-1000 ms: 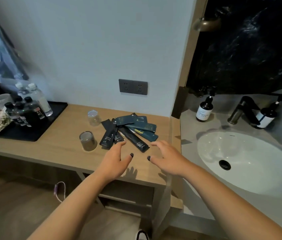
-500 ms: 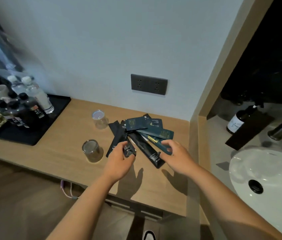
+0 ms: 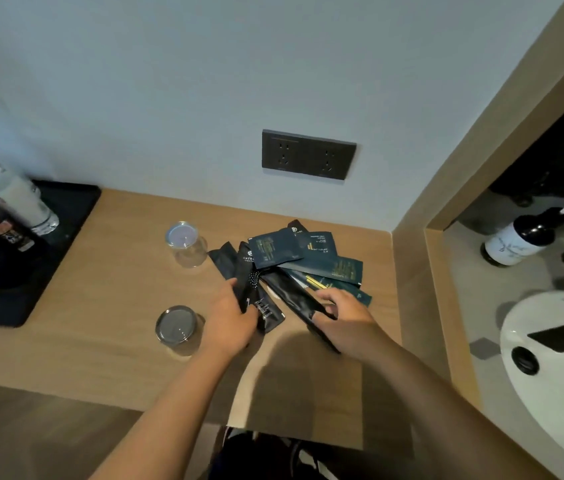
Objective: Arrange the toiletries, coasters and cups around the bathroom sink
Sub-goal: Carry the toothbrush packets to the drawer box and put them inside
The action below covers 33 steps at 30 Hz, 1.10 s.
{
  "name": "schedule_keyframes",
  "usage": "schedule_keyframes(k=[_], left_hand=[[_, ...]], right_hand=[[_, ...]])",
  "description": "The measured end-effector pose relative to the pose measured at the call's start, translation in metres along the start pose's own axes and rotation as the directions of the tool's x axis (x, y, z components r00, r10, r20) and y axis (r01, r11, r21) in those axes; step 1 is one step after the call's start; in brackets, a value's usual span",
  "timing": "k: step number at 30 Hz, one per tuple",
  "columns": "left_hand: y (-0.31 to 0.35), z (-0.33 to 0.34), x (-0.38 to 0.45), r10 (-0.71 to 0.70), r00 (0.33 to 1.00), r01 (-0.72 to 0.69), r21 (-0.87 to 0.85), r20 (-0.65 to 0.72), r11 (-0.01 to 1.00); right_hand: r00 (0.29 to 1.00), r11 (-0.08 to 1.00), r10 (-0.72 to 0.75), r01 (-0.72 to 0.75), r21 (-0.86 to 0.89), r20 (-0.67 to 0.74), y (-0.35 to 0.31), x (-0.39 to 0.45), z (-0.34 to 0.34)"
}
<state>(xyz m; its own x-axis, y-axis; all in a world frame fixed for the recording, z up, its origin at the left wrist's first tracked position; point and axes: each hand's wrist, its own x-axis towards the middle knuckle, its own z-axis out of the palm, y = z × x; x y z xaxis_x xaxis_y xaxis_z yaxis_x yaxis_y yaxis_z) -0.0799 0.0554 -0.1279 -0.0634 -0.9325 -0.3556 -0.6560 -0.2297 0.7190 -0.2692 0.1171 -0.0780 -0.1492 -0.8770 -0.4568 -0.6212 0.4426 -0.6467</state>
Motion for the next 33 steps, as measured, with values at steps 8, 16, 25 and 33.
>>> schedule_keyframes(k=[8, 16, 25, 33], left_hand=[[-0.023, 0.026, 0.019, -0.146, 0.988, 0.145, -0.021, -0.047, 0.989], [-0.026, 0.02, 0.017, -0.225, 0.974, 0.227, -0.179, 0.032, 0.957], [-0.016, -0.009, -0.022, -0.254, 0.967, 0.221, -0.597, 0.029, 0.771], [0.008, -0.043, -0.067, 0.035, 0.997, 0.028, -0.705, 0.075, 0.708]], right_hand=[[0.997, 0.997, 0.065, -0.063, 0.055, -0.041, -0.004, 0.0, 0.022], [0.992, 0.983, 0.085, -0.069, 0.169, -0.09, 0.005, -0.005, 0.019], [0.997, 0.957, 0.041, -0.022, 0.29, -0.061, -0.022, 0.001, 0.011], [1.0, 0.746, 0.02, -0.011, 0.665, -0.005, -0.103, 0.021, 0.002]])
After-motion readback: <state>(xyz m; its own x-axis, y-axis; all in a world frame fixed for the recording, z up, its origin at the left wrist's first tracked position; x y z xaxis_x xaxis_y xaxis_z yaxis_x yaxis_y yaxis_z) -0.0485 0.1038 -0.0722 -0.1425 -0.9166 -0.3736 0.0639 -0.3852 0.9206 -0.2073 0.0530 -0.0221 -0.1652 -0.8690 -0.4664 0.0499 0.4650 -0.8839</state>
